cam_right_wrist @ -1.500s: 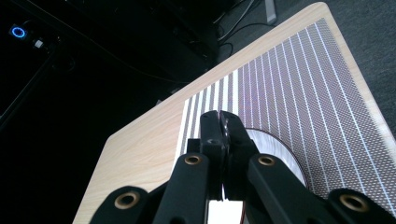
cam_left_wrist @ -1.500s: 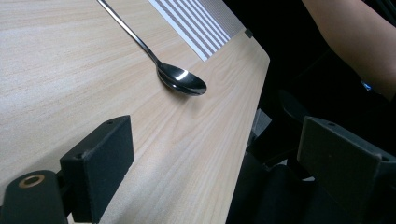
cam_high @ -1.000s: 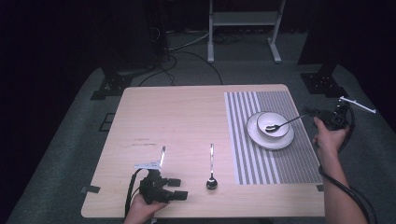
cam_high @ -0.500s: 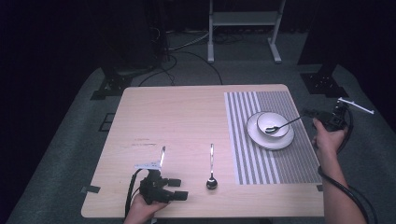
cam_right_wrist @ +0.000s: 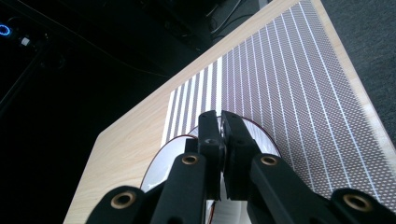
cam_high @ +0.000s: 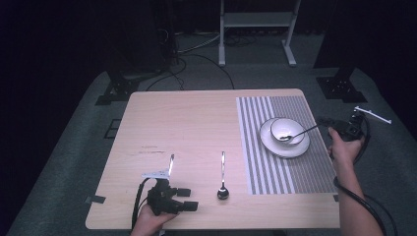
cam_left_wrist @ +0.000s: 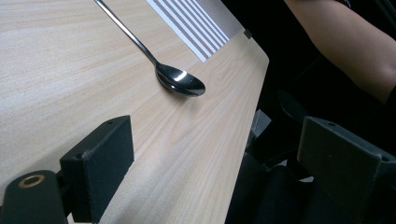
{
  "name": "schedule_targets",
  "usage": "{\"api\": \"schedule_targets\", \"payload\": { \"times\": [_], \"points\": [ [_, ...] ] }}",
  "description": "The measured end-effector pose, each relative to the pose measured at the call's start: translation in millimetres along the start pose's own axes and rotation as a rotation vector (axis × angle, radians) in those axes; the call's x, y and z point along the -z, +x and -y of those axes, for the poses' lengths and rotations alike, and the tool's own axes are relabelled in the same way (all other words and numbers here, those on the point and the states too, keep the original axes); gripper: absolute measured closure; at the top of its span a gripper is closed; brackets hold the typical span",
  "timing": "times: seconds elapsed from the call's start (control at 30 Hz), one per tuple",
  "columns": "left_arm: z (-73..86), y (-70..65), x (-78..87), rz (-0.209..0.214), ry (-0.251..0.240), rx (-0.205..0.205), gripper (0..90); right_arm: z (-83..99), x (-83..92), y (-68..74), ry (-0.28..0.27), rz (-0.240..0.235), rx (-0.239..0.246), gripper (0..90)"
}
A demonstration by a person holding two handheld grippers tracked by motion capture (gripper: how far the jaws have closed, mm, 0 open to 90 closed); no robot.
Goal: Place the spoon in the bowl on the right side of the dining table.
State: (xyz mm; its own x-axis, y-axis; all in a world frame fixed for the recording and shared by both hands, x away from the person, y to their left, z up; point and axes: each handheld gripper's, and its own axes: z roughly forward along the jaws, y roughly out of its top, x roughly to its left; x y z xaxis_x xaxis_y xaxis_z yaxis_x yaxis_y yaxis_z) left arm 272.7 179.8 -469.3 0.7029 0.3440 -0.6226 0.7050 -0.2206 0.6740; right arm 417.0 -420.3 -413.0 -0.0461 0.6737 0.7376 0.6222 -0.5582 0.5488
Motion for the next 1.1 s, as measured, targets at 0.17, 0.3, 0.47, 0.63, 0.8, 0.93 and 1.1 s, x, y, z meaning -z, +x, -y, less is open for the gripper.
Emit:
{"api": "schedule_targets", "payload": {
  "times": [0.17,0.3,0.47,0.63,0.8,0.93,1.1],
  "points": [
    [0.2,-0.3,0.1,0.001,-0.001,0.001,9.4,2.2,0.0,-4.2,-0.002,-0.013,-0.008,83.7],
    [0.0,-0.3,-0.3,0.002,0.0,-0.001,9.4,3.6,1.1,-5.4,-0.003,-0.023,-0.005,82.2],
    [-0.2,-0.6,-0.1,0.003,0.0,-0.002,9.4,5.1,3.3,-6.3,-0.003,-0.028,-0.004,78.4],
    [-0.3,-1.2,-0.1,0.004,-0.003,-0.003,9.4,8.6,6.9,-6.9,-0.001,-0.042,0.012,71.5],
    [-0.1,-1.0,1.2,0.003,-0.006,-0.003,9.4,14.2,9.3,-7.0,0.002,-0.062,0.022,68.0],
    [-0.2,-1.6,1.4,0.002,-0.009,-0.003,9.3,20.4,9.7,-8.8,0.017,-0.08,0.022,64.5],
    [-0.6,-1.6,2.0,0.002,-0.012,-0.004,9.3,29.2,11.0,-12.7,0.028,-0.091,0.022,64.0]
  ]
}}
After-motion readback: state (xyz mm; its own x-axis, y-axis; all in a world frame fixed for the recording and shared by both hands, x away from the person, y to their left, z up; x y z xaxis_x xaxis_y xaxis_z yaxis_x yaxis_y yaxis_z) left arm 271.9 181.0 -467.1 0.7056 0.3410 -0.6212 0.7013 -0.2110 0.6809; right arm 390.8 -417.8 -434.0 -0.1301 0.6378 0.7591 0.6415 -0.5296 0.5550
